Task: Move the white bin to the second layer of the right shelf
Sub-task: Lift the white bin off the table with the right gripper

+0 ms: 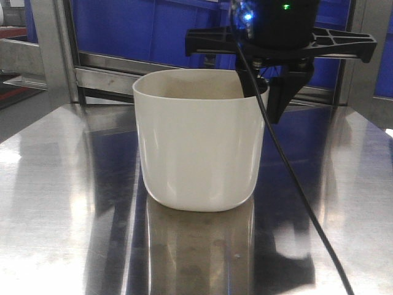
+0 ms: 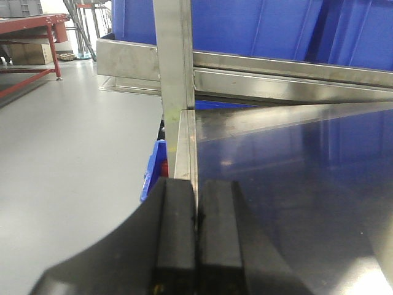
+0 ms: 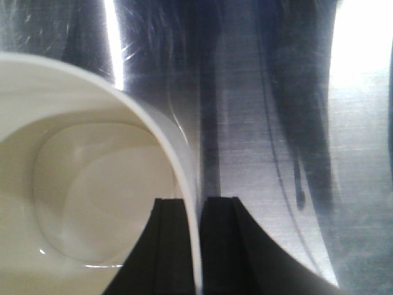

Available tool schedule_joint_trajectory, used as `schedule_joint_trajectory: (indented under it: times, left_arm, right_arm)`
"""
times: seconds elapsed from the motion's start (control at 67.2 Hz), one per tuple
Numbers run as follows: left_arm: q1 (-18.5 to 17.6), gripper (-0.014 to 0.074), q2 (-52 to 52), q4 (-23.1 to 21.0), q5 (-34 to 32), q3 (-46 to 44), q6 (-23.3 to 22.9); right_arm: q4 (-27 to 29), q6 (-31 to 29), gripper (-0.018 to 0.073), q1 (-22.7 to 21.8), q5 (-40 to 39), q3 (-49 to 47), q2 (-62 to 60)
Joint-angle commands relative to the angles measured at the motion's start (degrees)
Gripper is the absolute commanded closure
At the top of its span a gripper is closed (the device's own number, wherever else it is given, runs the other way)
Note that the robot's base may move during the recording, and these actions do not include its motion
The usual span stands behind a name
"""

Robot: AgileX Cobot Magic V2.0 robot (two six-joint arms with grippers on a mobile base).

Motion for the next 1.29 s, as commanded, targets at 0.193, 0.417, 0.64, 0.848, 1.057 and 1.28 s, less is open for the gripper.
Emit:
schedule_joint_trajectory:
  times: [0.193,0.417,0.64,0.848,1.057,1.28]
  left_arm:
    - [-0.2,0.0512,-0.9,0.0,-5.0,2.1,-0.2]
    - [-0.2,0.0512,-0.9,0.0,-5.0,2.1,-0.2]
    - [-0.2,0.0512,-0.9,0.0,-5.0,2.1,-0.2]
    - [-0.2,0.0512,-0.9,0.0,-5.0,2.1,-0.2]
    - [-0.2,0.0512,-0.9,0.0,-5.0,2.1,-0.2]
    - [-0.2,0.0512,-0.9,0.0,-5.0,2.1,-0.2]
  right_arm:
    - [-4.9,-12.0,0.0503,-1.0,-0.7,-1.3,-8.0]
    - [-2.1,-24.5,0.0503,-6.8,-0.5,1.9,-14.3]
    - [7.6,-29.4,0.0503,-18.9,-6.9,13.9,-24.0]
    - [11.5,-40.0,0.0503,-29.7,-14.9,25.7,-36.5]
    - [14.4,-47.1,0.0503,-36.3,-19.9,33.8,-46.1]
    - [17.1,-54.6,0.0503,-41.3,-24.9,40.0,-56.0]
